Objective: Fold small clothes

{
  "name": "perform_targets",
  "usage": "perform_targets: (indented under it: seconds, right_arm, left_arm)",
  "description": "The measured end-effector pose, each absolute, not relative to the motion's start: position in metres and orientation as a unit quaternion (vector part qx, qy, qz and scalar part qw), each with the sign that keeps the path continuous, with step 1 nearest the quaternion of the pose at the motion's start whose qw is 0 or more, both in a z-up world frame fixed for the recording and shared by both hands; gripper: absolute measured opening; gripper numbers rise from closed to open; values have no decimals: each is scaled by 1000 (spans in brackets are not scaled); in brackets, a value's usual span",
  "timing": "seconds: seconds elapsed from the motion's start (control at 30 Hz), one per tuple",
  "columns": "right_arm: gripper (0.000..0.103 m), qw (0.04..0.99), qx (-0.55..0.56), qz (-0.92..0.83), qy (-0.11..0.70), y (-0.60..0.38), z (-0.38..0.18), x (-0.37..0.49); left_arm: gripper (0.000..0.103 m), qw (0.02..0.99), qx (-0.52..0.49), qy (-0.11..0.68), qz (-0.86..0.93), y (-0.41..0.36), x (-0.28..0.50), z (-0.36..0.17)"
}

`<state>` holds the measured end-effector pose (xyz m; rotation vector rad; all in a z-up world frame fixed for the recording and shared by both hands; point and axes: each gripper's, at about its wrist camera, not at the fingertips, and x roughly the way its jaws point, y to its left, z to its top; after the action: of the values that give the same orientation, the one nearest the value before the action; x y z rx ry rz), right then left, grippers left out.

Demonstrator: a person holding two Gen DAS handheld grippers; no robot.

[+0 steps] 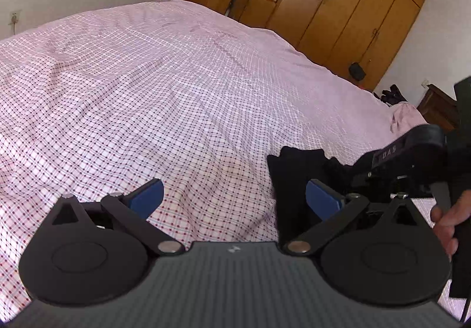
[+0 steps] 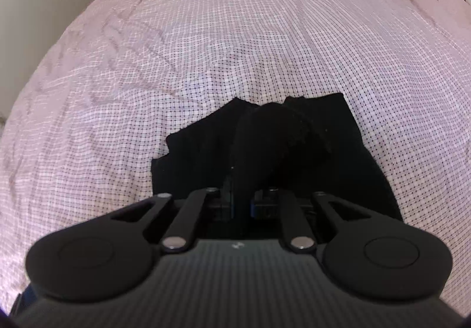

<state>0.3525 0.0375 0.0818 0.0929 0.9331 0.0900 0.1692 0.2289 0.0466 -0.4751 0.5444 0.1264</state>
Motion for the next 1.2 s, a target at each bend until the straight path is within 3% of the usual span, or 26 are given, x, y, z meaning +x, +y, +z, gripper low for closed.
perform_targets:
  seconds: [0.5, 1.03, 1.2]
  right_arm:
    - [12, 902, 62, 100, 415, 53, 72, 336]
    - [13, 909, -35, 107, 402, 93, 56, 318]
    - [22, 901, 29, 120, 417, 88, 54, 323]
  left_arm:
    - [103, 932, -234, 268, 66, 239, 164, 45]
    - [103, 931, -231, 274, 65, 239, 166, 42]
    - [103, 932, -224, 277, 61, 236, 167, 41]
